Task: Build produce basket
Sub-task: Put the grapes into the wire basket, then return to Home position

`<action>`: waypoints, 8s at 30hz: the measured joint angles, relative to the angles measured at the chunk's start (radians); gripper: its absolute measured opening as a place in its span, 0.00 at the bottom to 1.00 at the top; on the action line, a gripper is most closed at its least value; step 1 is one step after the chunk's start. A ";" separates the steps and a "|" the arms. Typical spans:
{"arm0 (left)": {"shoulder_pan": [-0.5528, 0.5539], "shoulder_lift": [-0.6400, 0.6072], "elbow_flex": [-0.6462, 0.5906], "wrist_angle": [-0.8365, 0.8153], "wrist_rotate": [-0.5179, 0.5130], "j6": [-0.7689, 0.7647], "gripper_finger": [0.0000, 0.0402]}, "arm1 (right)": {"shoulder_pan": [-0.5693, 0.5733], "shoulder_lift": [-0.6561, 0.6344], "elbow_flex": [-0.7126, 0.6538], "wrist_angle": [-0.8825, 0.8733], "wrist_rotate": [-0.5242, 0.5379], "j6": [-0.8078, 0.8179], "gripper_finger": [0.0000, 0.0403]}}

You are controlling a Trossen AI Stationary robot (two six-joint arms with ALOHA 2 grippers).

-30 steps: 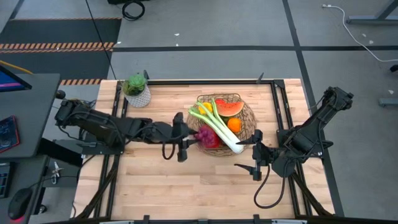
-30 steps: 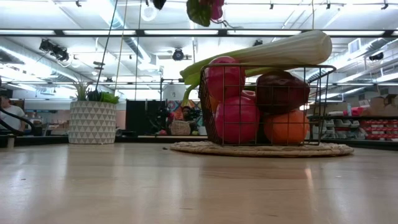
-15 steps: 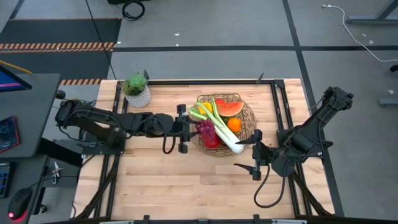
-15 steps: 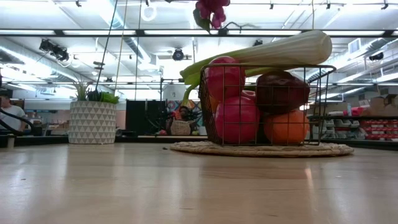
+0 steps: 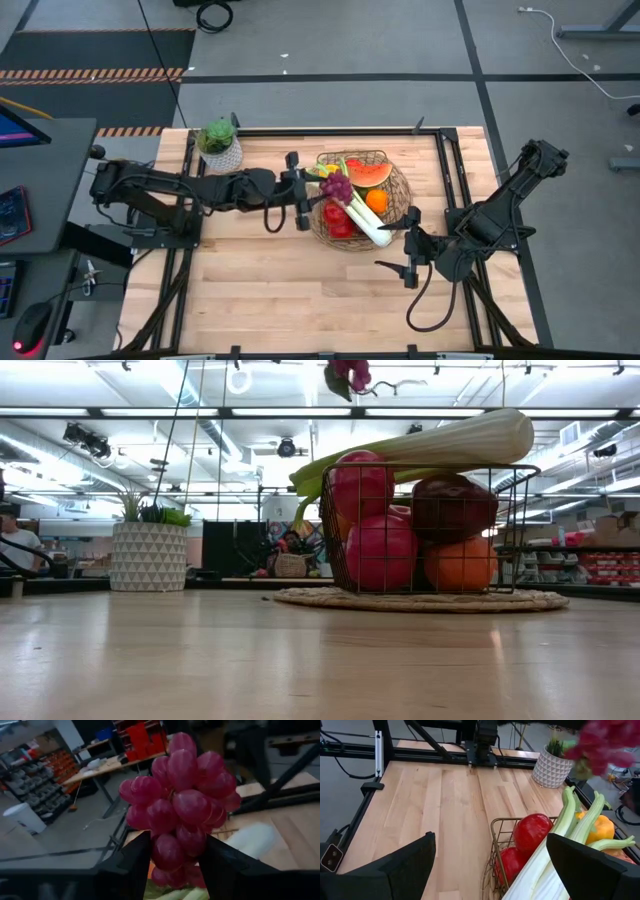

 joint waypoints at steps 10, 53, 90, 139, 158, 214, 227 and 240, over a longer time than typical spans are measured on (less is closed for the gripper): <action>0.023 0.163 0.000 0.225 0.001 0.043 0.41 | 0.016 -0.016 0.000 -0.018 -0.001 -0.008 0.95; 0.067 0.358 0.282 -0.023 -0.080 0.199 0.67 | 0.083 -0.121 0.000 -0.250 0.124 0.143 0.95; -0.217 -0.062 0.150 -0.358 -0.246 -0.072 0.50 | 0.074 -0.345 -0.239 -0.369 0.333 0.434 0.95; -0.187 -1.084 -0.957 0.242 -0.294 -0.276 0.50 | -0.291 -1.162 -0.741 0.403 -0.315 -0.341 0.89; -0.067 -1.108 -1.130 0.397 -0.035 -0.355 0.45 | -0.443 -1.186 -0.872 0.488 -0.453 -0.219 0.86; -0.047 -1.108 -1.131 0.331 0.008 -0.481 0.43 | -0.510 -1.176 -1.006 0.627 -0.347 -0.226 0.86; -0.047 -1.108 -1.131 0.331 0.008 -0.481 0.43 | -0.510 -1.176 -1.006 0.627 -0.347 -0.225 0.86; -0.047 -1.108 -1.131 0.331 0.008 -0.480 0.43 | -0.510 -1.176 -1.006 0.627 -0.347 -0.226 0.86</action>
